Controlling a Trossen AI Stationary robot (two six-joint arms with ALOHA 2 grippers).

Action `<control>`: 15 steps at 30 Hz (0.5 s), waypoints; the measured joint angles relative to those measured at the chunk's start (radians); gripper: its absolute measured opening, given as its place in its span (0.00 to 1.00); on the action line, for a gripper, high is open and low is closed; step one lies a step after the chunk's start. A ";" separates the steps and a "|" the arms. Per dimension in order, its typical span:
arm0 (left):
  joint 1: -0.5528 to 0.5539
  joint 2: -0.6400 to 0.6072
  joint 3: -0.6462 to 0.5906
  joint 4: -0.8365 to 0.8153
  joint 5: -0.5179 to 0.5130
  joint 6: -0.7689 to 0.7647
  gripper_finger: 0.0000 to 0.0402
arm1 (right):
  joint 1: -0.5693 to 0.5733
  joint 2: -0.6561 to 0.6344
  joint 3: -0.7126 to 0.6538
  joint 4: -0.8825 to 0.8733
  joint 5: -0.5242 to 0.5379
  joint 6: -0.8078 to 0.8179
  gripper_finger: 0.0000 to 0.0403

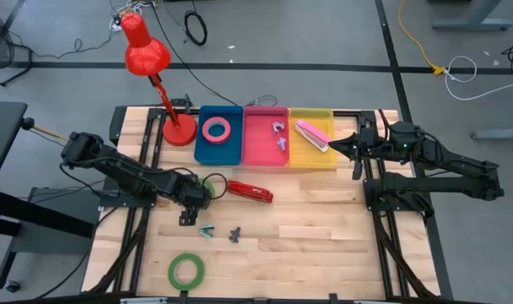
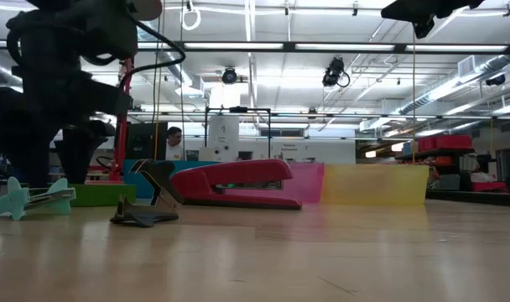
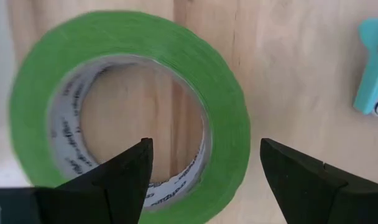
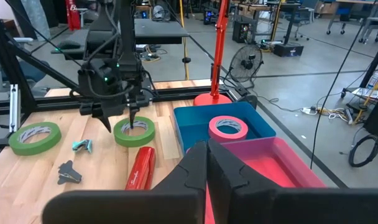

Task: Pick and place Stapler, Stapler remover, tape
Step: Put the green tape into the blue bin

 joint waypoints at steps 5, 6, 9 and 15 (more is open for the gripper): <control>0.012 0.000 -0.018 0.021 0.017 0.001 0.75 | 0.000 0.000 0.000 0.000 0.000 0.000 0.02; 0.012 0.000 -0.018 0.023 0.017 0.002 0.74 | 0.000 0.000 0.000 0.000 0.000 0.000 0.02; 0.012 0.000 -0.018 0.023 0.018 0.002 0.72 | 0.000 0.000 0.000 0.000 0.000 0.000 0.02; 0.012 0.000 -0.018 0.024 0.018 0.004 0.60 | 0.000 0.000 0.000 0.000 0.000 0.000 0.02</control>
